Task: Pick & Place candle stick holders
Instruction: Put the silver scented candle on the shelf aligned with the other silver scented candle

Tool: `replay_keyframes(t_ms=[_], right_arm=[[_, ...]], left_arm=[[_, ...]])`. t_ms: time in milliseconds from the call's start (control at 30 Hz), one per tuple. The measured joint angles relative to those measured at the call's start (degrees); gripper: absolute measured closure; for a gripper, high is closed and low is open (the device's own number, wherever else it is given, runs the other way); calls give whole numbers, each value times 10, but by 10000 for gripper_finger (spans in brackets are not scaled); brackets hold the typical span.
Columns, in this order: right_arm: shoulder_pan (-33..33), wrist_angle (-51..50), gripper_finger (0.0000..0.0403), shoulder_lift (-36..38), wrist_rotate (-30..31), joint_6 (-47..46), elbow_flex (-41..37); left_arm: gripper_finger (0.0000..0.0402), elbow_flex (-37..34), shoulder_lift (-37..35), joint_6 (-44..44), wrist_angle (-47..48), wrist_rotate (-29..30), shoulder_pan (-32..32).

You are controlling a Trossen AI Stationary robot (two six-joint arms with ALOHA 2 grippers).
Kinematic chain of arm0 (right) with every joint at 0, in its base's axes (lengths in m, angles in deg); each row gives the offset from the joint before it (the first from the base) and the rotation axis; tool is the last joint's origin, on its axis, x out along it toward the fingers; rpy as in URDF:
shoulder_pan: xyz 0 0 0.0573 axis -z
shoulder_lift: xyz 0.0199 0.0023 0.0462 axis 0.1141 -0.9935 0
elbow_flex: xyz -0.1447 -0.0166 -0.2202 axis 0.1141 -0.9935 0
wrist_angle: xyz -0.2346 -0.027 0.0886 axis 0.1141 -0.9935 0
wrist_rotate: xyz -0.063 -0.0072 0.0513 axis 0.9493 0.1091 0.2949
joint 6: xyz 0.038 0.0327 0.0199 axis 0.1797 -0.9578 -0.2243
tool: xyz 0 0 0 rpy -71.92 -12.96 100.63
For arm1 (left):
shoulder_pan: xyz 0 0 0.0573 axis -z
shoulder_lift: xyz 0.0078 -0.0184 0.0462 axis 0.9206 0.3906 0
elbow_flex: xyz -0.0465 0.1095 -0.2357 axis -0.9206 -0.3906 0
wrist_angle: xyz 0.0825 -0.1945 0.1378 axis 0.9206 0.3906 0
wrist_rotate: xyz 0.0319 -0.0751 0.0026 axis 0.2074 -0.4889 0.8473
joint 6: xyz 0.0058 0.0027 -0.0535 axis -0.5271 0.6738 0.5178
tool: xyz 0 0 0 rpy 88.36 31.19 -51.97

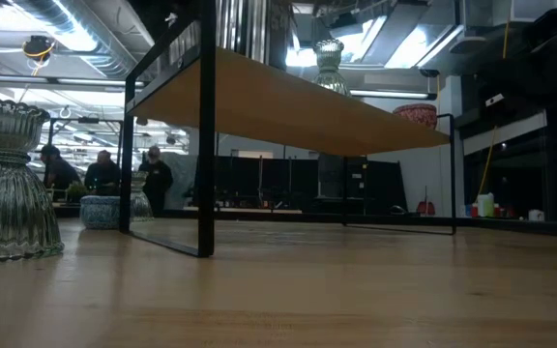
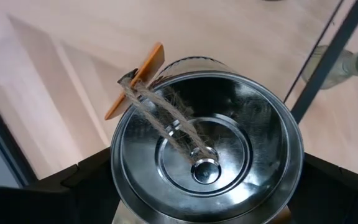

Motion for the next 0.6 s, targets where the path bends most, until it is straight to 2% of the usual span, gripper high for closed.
replay_keyframes(t_ms=[167,600], right_arm=[[0,0,393,0,0,0,0],[0,0,393,0,0,0,0]], left_arm=[[43,0,0,-1,-15,0,20],[43,0,0,156,-21,-1,62]])
